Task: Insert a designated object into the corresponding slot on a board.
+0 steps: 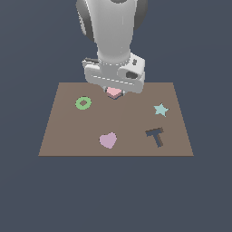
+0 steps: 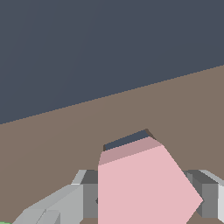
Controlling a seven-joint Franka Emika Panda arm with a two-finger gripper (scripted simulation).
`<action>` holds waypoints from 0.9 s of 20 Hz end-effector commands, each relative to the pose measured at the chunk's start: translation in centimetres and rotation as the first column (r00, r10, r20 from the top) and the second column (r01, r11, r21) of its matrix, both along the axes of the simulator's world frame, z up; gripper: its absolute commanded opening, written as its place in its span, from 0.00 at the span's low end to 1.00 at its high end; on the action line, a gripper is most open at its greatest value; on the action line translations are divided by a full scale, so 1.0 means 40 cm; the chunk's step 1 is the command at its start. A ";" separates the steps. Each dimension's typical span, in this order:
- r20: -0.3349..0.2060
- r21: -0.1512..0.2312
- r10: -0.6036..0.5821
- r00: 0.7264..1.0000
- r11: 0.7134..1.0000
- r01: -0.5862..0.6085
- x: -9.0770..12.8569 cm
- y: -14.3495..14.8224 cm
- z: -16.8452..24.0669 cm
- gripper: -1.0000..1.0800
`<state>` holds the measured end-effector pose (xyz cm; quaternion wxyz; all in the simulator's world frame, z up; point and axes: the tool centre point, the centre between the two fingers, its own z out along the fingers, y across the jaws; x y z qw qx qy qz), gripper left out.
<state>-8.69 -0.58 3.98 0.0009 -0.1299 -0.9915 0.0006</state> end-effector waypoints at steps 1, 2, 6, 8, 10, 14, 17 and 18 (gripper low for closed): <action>0.002 0.000 0.030 1.000 1.000 -0.030 -0.003 0.004 0.001 0.00; 0.002 0.001 0.038 0.999 0.999 -0.038 -0.004 0.005 0.002 0.00; 0.002 0.001 0.051 0.999 0.999 -0.051 -0.006 0.007 0.002 0.00; 0.002 0.001 0.046 0.999 0.999 -0.046 -0.006 0.006 0.000 0.00; 0.002 0.001 0.048 0.999 0.999 -0.048 -0.006 0.007 -0.008 0.00; 0.003 0.000 0.052 0.999 0.999 -0.052 -0.006 0.007 -0.023 0.00; 0.003 0.000 0.052 0.999 0.999 -0.052 -0.006 0.007 -0.023 0.96; 0.003 0.000 0.052 0.999 0.999 -0.052 -0.006 0.007 -0.023 0.96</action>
